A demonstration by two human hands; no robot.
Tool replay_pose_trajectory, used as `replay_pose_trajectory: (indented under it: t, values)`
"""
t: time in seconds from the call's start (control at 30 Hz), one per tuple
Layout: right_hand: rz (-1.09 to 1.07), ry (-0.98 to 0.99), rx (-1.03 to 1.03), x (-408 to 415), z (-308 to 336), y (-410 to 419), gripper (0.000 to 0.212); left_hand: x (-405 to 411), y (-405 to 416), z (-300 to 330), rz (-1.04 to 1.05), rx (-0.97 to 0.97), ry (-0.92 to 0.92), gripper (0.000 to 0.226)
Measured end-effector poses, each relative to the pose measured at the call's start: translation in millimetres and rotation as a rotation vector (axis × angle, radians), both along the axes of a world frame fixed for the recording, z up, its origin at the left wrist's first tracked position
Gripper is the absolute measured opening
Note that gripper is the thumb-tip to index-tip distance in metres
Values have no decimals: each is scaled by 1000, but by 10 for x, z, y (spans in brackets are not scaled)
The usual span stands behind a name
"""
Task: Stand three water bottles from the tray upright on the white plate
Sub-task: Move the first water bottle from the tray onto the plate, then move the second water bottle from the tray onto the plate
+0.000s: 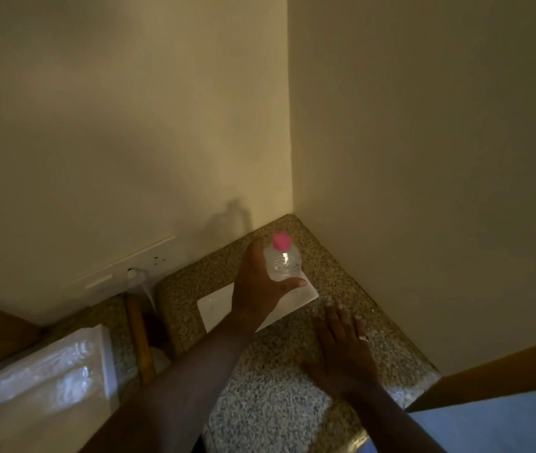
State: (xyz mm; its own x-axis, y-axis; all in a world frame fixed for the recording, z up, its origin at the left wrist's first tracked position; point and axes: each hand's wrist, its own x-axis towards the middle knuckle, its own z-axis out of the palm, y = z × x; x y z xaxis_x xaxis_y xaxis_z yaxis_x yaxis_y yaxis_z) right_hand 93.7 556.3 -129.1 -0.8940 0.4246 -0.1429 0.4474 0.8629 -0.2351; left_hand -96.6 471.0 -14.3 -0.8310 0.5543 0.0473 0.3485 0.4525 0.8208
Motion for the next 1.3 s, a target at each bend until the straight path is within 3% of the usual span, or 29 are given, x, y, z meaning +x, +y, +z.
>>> replay_pose_trajectory:
  t: [0.23, 0.43, 0.67, 0.9, 1.0, 1.13, 1.3]
  values:
    - [28, -40, -10, -13, 39, -30, 101, 12, -952, 31, 36, -253, 27, 128]
    - [52, 32, -19, -27, 88, -545, 98, 102, -2274, 55, 53, -329, 81, 108]
    - [134, 19, -2, -155, 64, -1290, 94, 480, -3800, 88, 199, -529, 381, 85]
    - [136, 1, 28, -335, 133, -1692, 93, 567, -4380, 21, 121, -797, 337, 75]
    - [130, 6, 44, -338, 120, -1728, 96, 626, -4414, -24, 105, -787, 278, 68]
    - [125, 1, 71, -312, 94, -1779, 96, 771, -4597, -77, 96, -778, 123, 81]
    - [124, 33, 104, -284, 74, -1802, 89, 947, -4744, 209, 180, -571, -69, 83]
